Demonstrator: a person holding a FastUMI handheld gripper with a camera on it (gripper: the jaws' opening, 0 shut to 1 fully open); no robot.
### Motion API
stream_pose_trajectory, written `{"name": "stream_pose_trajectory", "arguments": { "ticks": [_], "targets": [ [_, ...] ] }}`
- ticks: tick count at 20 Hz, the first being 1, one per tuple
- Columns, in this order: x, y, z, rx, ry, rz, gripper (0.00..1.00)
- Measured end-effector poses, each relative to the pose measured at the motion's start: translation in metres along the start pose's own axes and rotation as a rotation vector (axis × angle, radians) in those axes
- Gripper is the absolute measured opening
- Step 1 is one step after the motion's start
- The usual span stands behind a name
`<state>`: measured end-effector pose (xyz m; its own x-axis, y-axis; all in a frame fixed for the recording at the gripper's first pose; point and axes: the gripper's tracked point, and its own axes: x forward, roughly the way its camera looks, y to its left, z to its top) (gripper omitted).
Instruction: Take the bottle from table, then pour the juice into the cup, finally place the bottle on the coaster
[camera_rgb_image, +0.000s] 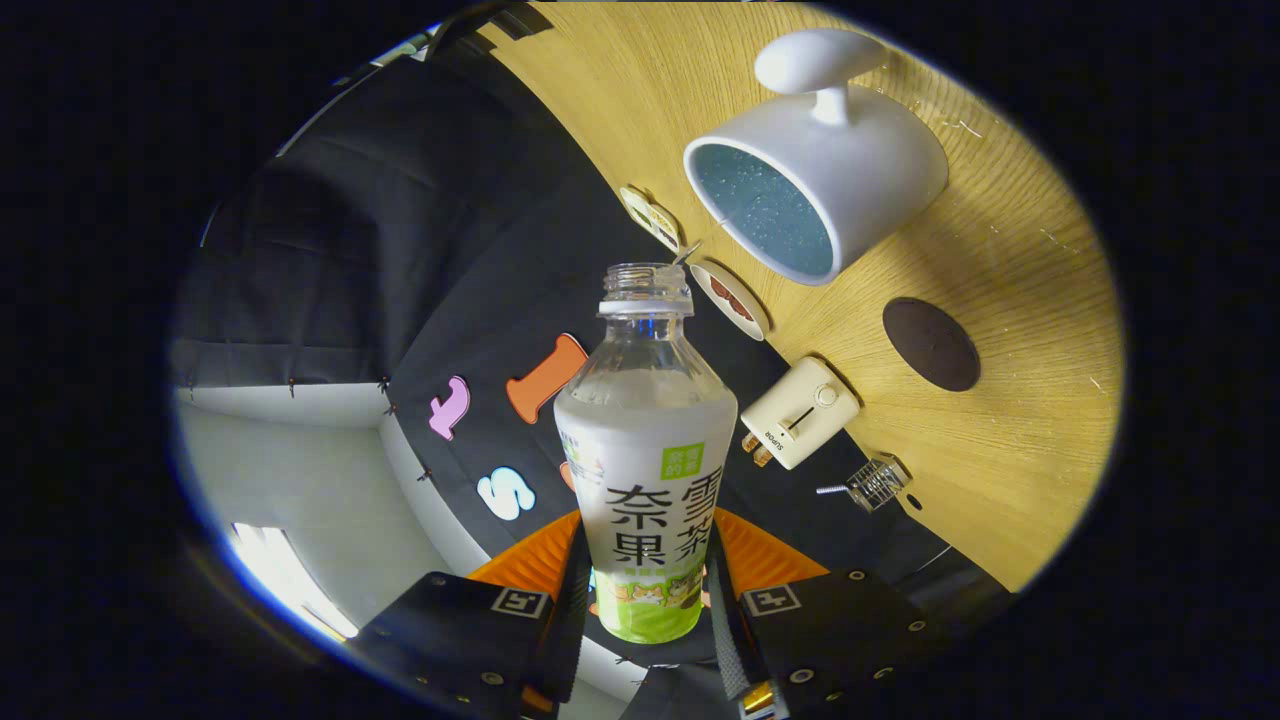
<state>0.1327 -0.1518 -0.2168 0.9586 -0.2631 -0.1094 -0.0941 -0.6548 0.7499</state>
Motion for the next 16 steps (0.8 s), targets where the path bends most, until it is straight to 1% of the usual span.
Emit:
{"name": "stream_pose_trajectory", "arguments": {
  "ticks": [3, 5, 7, 10, 16],
  "targets": [
    [-0.005, -0.008, 0.006, -0.010, -0.009, -0.003, 0.56],
    [-0.005, -0.018, 0.009, -0.057, -0.006, -0.028, 0.56],
    [-0.006, -0.030, 0.013, -0.135, -0.002, -0.057, 0.56],
    [-0.007, -0.049, 0.016, -0.327, 0.008, -0.111, 0.56],
    [-0.012, -0.066, 0.012, -0.814, 0.086, -0.181, 0.56]
  ]
}}
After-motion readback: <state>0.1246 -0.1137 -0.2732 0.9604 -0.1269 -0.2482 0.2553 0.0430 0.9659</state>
